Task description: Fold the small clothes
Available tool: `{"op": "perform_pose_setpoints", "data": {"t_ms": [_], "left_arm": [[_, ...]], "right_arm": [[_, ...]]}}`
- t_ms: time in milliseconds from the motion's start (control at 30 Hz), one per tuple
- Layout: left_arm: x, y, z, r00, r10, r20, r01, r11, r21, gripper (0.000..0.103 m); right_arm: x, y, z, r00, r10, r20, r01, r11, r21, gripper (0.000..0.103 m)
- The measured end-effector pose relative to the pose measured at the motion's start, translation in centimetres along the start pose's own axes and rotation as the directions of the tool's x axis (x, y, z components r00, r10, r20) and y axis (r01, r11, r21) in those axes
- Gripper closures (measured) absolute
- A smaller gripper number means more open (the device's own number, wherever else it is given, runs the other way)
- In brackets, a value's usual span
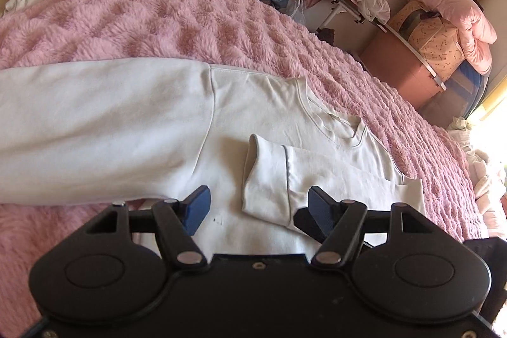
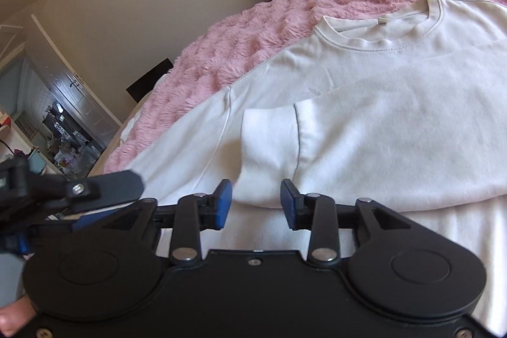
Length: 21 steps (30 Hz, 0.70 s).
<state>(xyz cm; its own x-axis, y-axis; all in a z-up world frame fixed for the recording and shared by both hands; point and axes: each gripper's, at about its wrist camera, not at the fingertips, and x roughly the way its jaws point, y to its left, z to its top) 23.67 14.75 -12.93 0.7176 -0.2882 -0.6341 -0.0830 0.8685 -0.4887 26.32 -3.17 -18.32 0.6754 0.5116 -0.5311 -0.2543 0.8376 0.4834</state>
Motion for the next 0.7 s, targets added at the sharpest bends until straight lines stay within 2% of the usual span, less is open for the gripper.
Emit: {"op": "perform_pose_setpoints", "data": {"t_ms": [67,167,267,333,400,467,533,633,700], "left_arm": [[2.0,-0.6,0.6,1.0,-0.008,-0.004,0.008,1.0,0.018,0.031],[4.6,-1.4,1.2,0.999,-0.051,-0.009,0.052,0.999,0.014,0.031],[6.5,-2.7,1.0,0.995,-0.095,0.003,0.095,0.995,0.037,0.031],[8.2,-3.4,0.8,0.997,-0.072,-0.013,0.073,0.995,0.07,0.031],[9.9,-3.4,0.7,0.997,-0.047,-0.055,0.051,0.996,0.078,0.031],[11.3,-3.0,0.4,0.997,-0.005,-0.082,0.012,0.996,0.085,0.031],[11.8,-2.6,0.3,0.997,-0.01,-0.081,0.017,0.996,0.088,0.031],[11.1,-2.4,0.6,0.998,-0.027,-0.054,0.031,0.996,0.087,0.031],[9.8,-2.0,0.7,1.0,0.005,-0.003,-0.004,0.995,0.103,0.031]], "right_arm": [[-2.3,-0.4,0.3,0.999,0.014,0.031,-0.013,1.0,-0.019,0.052],[-5.7,-1.3,1.1,0.989,-0.114,0.095,0.123,0.987,-0.103,0.053],[-8.7,-4.0,2.1,0.943,-0.281,0.179,0.307,0.941,-0.14,0.053],[-10.3,-6.3,2.8,0.901,-0.372,0.226,0.408,0.902,-0.142,0.053],[-11.0,-8.4,3.2,0.874,-0.431,0.225,0.465,0.875,-0.132,0.053],[-11.6,-10.6,3.3,0.858,-0.467,0.215,0.493,0.866,-0.086,0.053],[-11.6,-12.4,3.3,0.844,-0.5,0.191,0.519,0.852,-0.062,0.053],[-11.8,-13.7,2.6,0.848,-0.5,0.175,0.512,0.859,-0.026,0.053],[-11.8,-13.6,2.2,0.85,-0.495,0.18,0.507,0.861,-0.028,0.053]]}}
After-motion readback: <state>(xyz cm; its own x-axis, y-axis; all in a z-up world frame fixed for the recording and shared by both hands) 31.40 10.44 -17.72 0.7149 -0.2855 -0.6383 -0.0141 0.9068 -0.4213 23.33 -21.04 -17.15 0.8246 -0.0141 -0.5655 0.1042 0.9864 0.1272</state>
